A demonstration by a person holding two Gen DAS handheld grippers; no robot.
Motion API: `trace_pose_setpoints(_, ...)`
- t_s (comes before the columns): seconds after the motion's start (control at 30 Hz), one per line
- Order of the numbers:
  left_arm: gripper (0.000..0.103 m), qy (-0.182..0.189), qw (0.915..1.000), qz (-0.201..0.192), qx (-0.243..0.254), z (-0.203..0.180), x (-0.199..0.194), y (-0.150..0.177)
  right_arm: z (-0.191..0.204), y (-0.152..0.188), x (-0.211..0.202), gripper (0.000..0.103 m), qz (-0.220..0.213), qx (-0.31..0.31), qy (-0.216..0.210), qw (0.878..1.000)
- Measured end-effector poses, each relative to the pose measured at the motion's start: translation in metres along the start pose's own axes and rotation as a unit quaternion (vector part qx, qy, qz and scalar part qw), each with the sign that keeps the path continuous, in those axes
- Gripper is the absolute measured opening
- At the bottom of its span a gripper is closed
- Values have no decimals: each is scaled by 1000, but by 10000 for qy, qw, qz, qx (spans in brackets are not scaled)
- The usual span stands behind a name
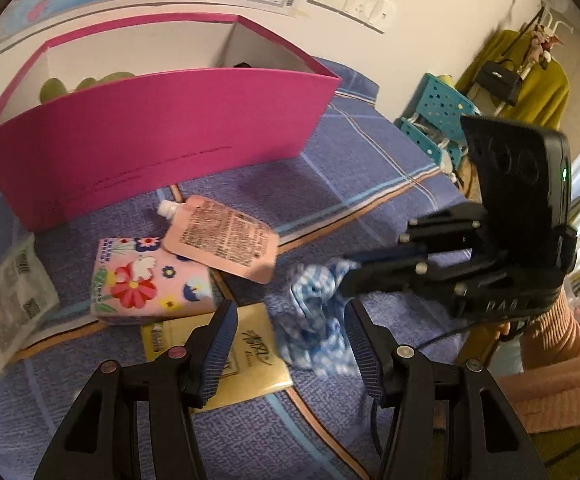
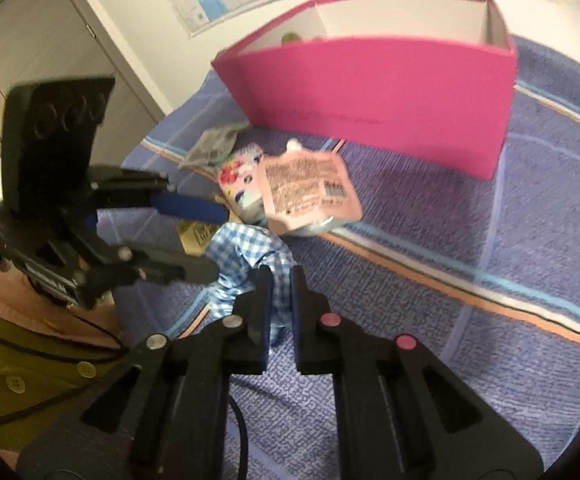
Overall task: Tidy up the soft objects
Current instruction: 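Close the right gripper on the gingham scrunchie, then lift the gingham scrunchie with the right gripper over the box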
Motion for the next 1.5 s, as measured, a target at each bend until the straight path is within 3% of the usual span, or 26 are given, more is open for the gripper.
trace_pose_setpoints(0.27,56,319,9995,-26,-4,-6,3,-7,2,-18,-31,8,-373,-142,150,9991)
trace_pose_setpoints(0.43,52,321,9990,-235,192,-12,-4,-22,5,-34,-46,8,-577,-331,259,9975)
trace_pose_setpoints(0.53,52,326,9991,-206,199,-10,-3,-23,5,-35,-40,8,-430,-342,198,9983)
trace_pose_setpoints(0.6,52,268,9994,-102,174,-7,1,-18,1,-27,-29,15,-252,-252,231,9991)
trace_pose_setpoints(0.67,52,213,9997,17,140,-2,4,-12,-7,-19,-16,49,-38,-54,237,9997)
trace_pose_setpoints(0.77,52,174,9997,103,112,-1,8,-6,-17,-7,5,52,193,161,225,9994)
trace_pose_setpoints(0.83,52,143,9997,126,126,-2,10,-6,-19,-3,15,50,278,199,216,9992)
trace_pose_setpoints(0.93,52,152,9997,133,145,-4,11,-7,-19,-3,20,10,292,194,196,9992)
trace_pose_setpoints(1.23,53,241,9995,42,206,-8,11,-14,-1,-24,-28,8,-335,-166,193,9991)
trace_pose_setpoints(1.5,53,197,9957,-684,596,-22,-19,-58,6,-64,-65,8,-872,-590,363,9938)
Point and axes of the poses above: each gripper's, at about its wrist camera, not at the fingertips, and x roughly the way its jaws point, z to its left, y to its underside, the point moved 2 cm from there along x, roughly the way its jaws point, and after that the axes turned 4 degrees about -x, right-handed, at the moved point
